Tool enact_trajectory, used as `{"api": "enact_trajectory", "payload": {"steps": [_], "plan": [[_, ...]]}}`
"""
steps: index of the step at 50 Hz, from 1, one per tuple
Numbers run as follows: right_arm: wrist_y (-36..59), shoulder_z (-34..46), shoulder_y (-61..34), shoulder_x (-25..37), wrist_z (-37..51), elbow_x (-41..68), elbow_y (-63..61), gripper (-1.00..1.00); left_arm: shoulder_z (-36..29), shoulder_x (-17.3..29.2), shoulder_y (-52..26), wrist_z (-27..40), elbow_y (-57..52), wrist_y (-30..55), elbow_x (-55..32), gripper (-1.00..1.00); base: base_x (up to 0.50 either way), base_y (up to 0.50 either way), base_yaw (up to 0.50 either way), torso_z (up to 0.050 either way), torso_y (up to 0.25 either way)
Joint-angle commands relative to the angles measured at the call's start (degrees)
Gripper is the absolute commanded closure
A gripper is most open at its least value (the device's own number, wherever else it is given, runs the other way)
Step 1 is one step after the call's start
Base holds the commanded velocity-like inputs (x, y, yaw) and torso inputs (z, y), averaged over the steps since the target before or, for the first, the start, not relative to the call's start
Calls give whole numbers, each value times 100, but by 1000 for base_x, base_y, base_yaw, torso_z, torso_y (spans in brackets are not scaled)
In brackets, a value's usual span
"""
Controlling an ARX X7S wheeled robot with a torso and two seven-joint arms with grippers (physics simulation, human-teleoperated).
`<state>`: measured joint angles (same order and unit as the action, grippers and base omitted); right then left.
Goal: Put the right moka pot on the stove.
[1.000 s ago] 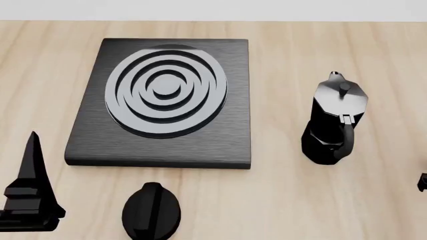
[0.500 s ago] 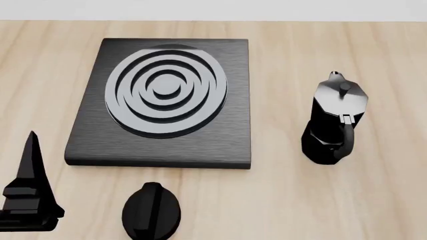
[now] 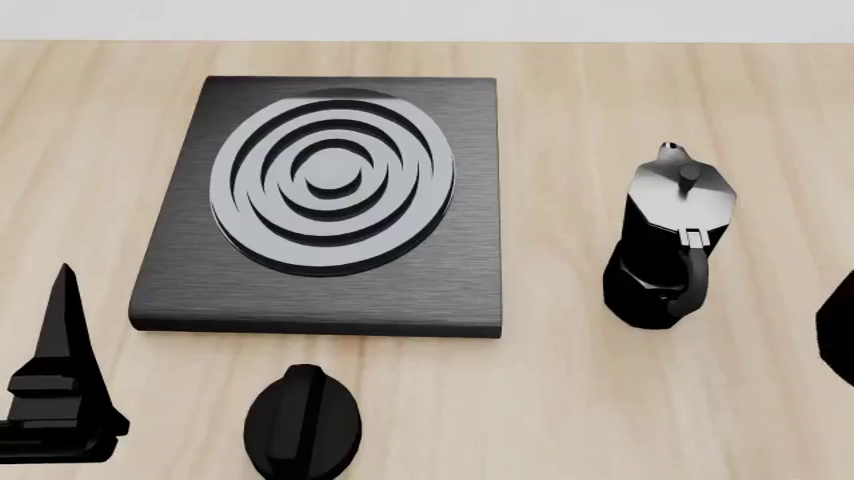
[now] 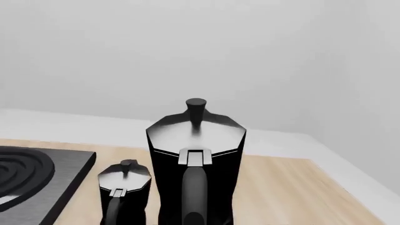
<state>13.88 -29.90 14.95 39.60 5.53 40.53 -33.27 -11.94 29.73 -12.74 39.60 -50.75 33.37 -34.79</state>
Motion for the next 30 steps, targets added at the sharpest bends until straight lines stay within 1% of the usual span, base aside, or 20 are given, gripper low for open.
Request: {"api": "enact_trajectory", "payload": {"steps": [1, 11, 19, 30], "plan": [[-300, -94, 448, -232, -247, -262, -400, 100, -9, 22, -12, 31, -11, 22, -36, -100, 0, 0, 0, 0, 0], [-392, 85, 586, -368, -299, -345, -670, 100, -6, 36, 2, 31, -12, -21, -51, -100, 0, 0, 0, 0, 1], [-558, 409, 692, -517, -449, -569, -786, 100, -15, 48, -3, 39, -15, -32, -60, -100, 0, 0, 0, 0, 1], [-586, 708, 695, -543, -493, -725, -1027, 100, -27, 60, 18, 40, 1, -86, -45, -100, 0, 0, 0, 0, 0]]}}
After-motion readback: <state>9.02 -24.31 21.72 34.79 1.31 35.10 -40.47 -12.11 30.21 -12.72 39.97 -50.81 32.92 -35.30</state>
